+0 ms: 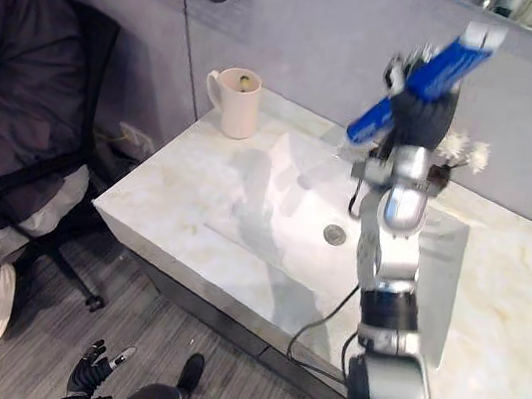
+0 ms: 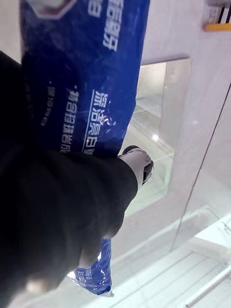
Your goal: Organize washtable
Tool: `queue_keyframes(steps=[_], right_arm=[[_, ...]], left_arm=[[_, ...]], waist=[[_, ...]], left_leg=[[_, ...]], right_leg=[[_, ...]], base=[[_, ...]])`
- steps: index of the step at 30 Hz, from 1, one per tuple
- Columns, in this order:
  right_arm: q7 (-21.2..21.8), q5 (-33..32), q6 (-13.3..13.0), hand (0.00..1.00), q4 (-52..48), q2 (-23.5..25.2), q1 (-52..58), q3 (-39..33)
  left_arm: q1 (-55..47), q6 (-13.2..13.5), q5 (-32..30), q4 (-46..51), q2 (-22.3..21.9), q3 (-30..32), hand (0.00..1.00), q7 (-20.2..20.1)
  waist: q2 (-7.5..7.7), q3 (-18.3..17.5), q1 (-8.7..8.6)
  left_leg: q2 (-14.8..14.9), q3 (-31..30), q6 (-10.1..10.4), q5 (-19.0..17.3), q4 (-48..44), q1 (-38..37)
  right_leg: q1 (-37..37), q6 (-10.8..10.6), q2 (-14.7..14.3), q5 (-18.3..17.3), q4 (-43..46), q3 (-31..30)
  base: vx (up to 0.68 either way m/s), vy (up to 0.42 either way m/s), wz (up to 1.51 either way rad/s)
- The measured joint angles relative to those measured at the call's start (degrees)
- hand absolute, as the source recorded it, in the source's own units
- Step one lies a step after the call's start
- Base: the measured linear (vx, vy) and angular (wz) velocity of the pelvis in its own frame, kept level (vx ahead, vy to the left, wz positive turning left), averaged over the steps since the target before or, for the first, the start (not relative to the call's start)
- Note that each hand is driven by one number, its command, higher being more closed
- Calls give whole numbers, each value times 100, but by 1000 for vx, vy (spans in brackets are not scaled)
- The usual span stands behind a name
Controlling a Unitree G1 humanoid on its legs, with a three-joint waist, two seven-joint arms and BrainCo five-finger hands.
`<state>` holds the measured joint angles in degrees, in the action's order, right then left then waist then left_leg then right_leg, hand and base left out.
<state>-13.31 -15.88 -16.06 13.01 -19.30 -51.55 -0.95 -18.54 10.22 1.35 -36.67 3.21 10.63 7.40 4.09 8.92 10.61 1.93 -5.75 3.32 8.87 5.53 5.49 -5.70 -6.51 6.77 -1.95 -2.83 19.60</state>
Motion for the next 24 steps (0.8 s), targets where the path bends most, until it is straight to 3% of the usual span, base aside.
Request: queue_keyframes(steps=[5, 10, 16, 24], right_arm=[[-78, -1, 39, 100, 642, -102, -1092, 428], [-166, -56, 100, 100, 1359, -163, -1998, 767], [-179, -60, 170, 100, 2040, -182, -2682, 1114], [-369, -41, 316, 100, 2459, -190, -3254, 1411]], left_arm=[[159, 9, 0, -3, 160, -172, 0, 8], [390, 31, 19, -2, 282, -281, 0, 18], [566, 124, 23, 2, 386, -451, 0, 31], [620, 159, 27, -12, 435, -669, 0, 43]], waist=[[58, 227, 256], [172, 458, 434], [198, 666, 605], [199, 900, 643]], left_leg=[[20, -43, 13, 9, -1, 126], [44, -49, 23, 17, -5, 280], [44, -106, 43, 43, -8, 438], [34, -232, 65, 59, -8, 596]], right_leg=[[84, 12, -36, 9, -45, 61], [204, 51, -65, 40, -112, 73], [285, 60, -81, 49, -157, 136], [319, 59, -115, 48, -240, 326]], base=[[3, -15, 5], [0, 0, 0], [14, -7, 4], [3, -6, 10]])
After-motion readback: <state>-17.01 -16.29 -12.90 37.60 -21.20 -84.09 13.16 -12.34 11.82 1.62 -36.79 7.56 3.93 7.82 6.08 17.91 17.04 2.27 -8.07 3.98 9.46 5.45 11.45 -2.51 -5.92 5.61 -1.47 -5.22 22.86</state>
